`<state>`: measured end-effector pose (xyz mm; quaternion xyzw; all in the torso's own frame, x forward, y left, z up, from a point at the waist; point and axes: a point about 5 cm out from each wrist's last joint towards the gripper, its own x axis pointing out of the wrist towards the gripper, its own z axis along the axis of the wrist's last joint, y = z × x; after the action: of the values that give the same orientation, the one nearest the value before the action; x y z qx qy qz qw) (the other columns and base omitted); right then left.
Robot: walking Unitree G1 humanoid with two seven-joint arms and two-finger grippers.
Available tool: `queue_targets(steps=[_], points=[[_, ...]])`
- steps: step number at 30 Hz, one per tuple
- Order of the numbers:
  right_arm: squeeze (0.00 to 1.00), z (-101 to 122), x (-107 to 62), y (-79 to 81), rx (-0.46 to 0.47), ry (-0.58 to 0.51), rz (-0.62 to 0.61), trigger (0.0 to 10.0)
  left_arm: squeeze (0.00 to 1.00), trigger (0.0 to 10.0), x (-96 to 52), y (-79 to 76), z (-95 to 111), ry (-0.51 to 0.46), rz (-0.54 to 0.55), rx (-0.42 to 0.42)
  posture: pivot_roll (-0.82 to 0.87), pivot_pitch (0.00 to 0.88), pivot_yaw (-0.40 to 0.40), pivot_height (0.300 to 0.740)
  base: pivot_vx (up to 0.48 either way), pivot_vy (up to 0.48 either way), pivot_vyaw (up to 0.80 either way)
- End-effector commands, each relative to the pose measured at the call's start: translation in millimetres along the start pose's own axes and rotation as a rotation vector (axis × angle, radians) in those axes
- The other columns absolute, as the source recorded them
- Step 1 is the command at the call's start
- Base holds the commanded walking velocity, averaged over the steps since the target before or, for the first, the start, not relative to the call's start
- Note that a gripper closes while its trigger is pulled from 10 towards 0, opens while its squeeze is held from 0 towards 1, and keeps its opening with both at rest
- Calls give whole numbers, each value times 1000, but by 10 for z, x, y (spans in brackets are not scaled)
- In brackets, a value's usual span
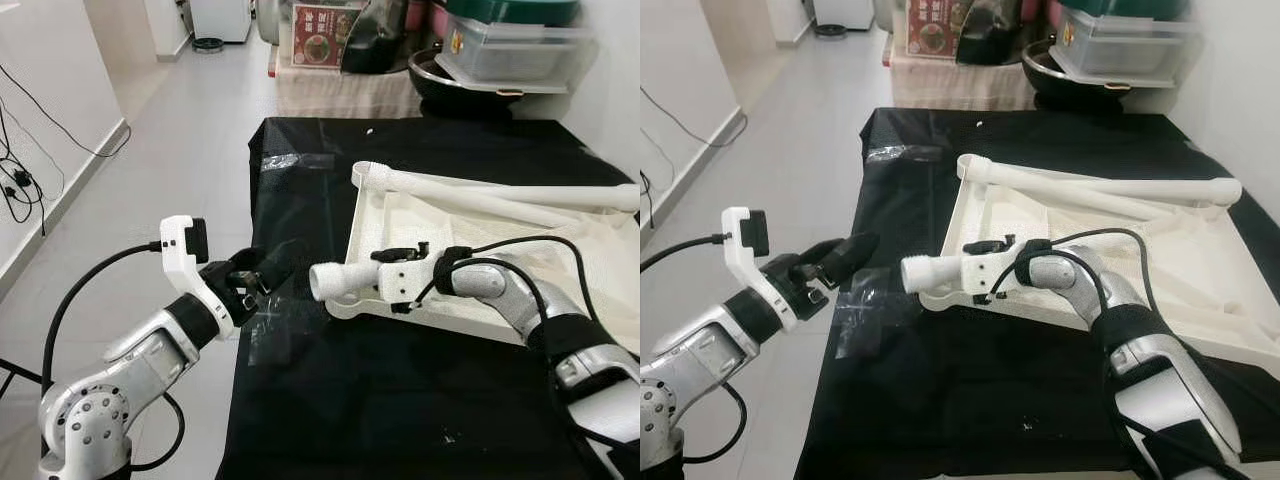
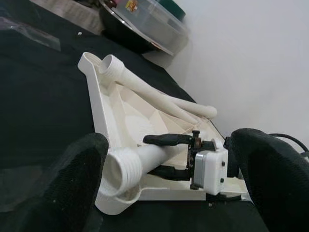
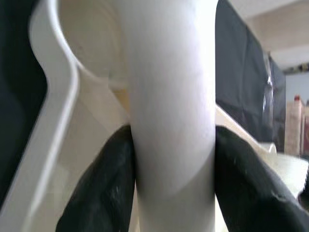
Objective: Building children table
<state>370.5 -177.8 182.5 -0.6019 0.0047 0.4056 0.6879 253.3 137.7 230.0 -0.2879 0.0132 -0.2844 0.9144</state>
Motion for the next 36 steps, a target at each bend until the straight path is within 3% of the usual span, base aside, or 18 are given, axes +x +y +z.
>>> queue_targets(steps=[1, 2, 3, 4, 5, 6, 9, 13, 18, 24, 25, 27, 28, 29, 31, 33, 34, 36], points=[[0, -57, 6, 88, 28, 24, 42, 10000, 0, 10000, -23, -29, -8, 19, -4, 23, 19, 154, -50, 740, 0, 0, 0], [43, -66, 3, 88, 35, 29, 43, 10000, 0, 10000, -21, -27, -3, 19, -3, 26, 19, 154, -50, 740, 0, 0, 0], [239, -74, 0, 85, 40, 33, 43, 10000, 0, 10000, -20, -27, 0, 18, -2, 29, 18, 153, -50, 740, 0, 0, 0], [239, -74, 0, 85, 40, 33, 43, 10000, 0, 10000, -20, -27, 0, 18, -2, 29, 18, 153, -50, 740, 0, 0, 0], [384, -83, -6, 84, 42, 35, 42, 10000, 0, 10000, -19, -28, 2, 18, -1, 31, 18, 153, -50, 740, 0, 0, 0], [694, -99, -20, 79, 55, 37, 41, 10000, 0, 10000, -14, -31, 2, 19, -2, 35, 15, 147, -47, 740, 0, 0, 0], [714, -106, -37, 71, 70, 33, 41, 10000, 0, 10000, -10, -34, 1, 20, -5, 38, 15, 144, -44, 740, 0, 0, 0], [710, -112, -69, 43, 101, 18, 27, 10000, 0, 10000, -3, -39, 3, 22, -9, 44, 15, 141, -43, 740, 0, 0, 0], [690, -108, -183, -59, 213, -57, -23, 10000, 0, 10000, 15, -46, 44, 21, -24, 59, 17, 130, -36, 740, 0, 0, 0], [659, -106, -392, -216, 321, -147, -60, 10000, 0, 10000, 17, -53, 90, 24, -46, 70, 21, 119, -26, 740, 0, 0, 0], [565, -123, -463, -249, 336, -156, -59, 10000, 0, 10000, 14, -63, 101, 35, -64, 81, 22, 115, -23, 740, 0, 0, 0], [533, -137, -527, -274, 352, -164, -55, 10000, 0, 10000, 9, -74, 110, 48, -83, 91, 23, 113, -21, 740, 0, 0, 0], [302, -148, -584, -288, 366, -169, -44, 10000, 0, 10000, 3, -83, 119, 64, -103, 107, 23, 112, -19, 740, 0, 0, 0], [0, -174, -699, -302, 375, -166, -23, 10000, 0, 10000, 7, -111, 164, 91, -145, 156, 23, 109, -17, 740, 0, 0, 0], [0, -184, -772, -309, 379, -163, -7, 10000, 0, 10000, 9, -129, 197, 110, -172, 190, 24, 109, -16, 740, 0, 0, 0], [0, -202, -896, -364, 393, -159, -45, 10000, 0, 10000, 64, -191, 320, 154, -250, 316, 16, 110, -4, 740, 0, 0, 0], [0, -202, -896, -364, 393, -159, -45, 10000, 0, 10000, 64, -191, 320, 154, -250, 316, 16, 110, -4, 740, 0, 0, 0], [0, -196, -944, -383, 405, -164, -80, 10000, 0, 10000, 127, -224, 416, 172, -292, 428, 10, 112, 5, 740, 0, 0, 0]])
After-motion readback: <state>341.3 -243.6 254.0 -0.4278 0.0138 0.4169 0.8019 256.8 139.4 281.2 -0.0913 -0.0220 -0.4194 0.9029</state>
